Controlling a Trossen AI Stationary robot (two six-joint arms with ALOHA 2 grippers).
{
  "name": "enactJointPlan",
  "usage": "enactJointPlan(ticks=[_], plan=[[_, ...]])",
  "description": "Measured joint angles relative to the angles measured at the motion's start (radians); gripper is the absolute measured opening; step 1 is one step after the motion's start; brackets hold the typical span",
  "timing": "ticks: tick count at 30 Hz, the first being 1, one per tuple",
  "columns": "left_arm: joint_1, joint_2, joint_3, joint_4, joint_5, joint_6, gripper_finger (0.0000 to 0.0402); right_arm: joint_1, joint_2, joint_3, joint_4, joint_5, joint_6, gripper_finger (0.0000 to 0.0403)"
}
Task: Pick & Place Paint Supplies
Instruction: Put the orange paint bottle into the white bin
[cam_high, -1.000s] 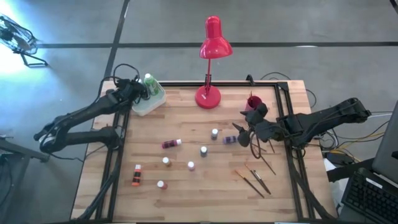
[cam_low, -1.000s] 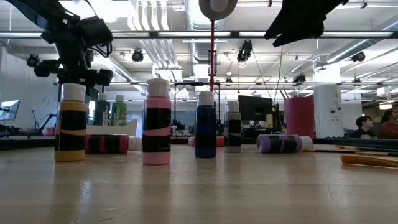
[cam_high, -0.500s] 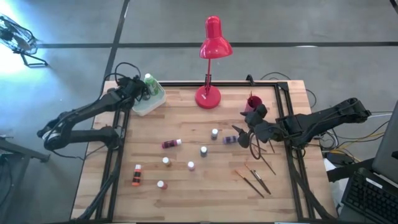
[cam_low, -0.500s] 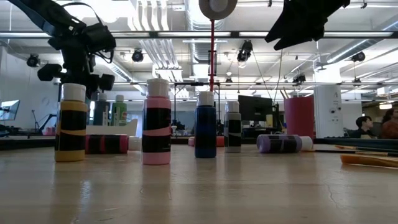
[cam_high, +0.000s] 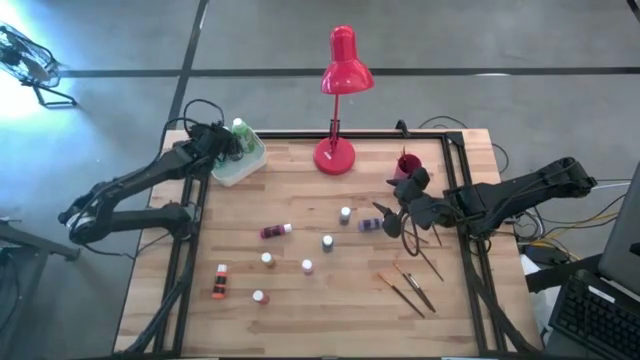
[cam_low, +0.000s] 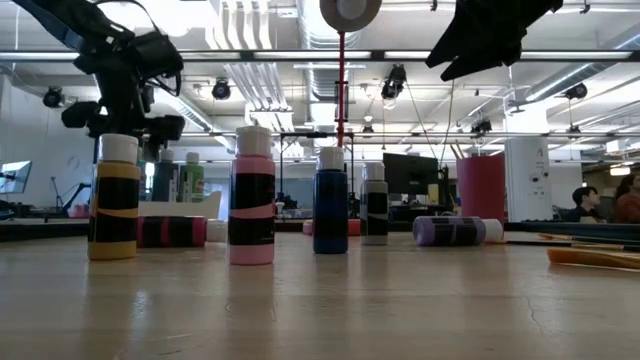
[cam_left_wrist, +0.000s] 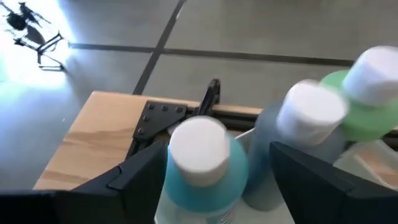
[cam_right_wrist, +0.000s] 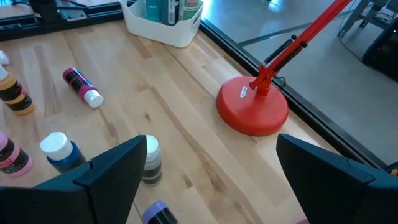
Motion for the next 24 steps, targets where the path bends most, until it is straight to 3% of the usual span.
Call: enactJointPlan(ticks=[14,18,24], plan=[[-0.001,-0.209,0.208,-0.226,0.016,0.127,0.0289,0.000,0.000,0.000,0.002,-0.002,0.000,0.0306],[-0.001,-0.265,0.279,-0.271,0.120,0.140,0.0289,0.000,0.000,0.000,0.002,-0.001,0.000,0.0294],[-0.002,-0.324,0.335,-0.264,0.425,0.174,0.0289,0.000,0.000,0.000,0.003,0.001,-0.001,0.0278]])
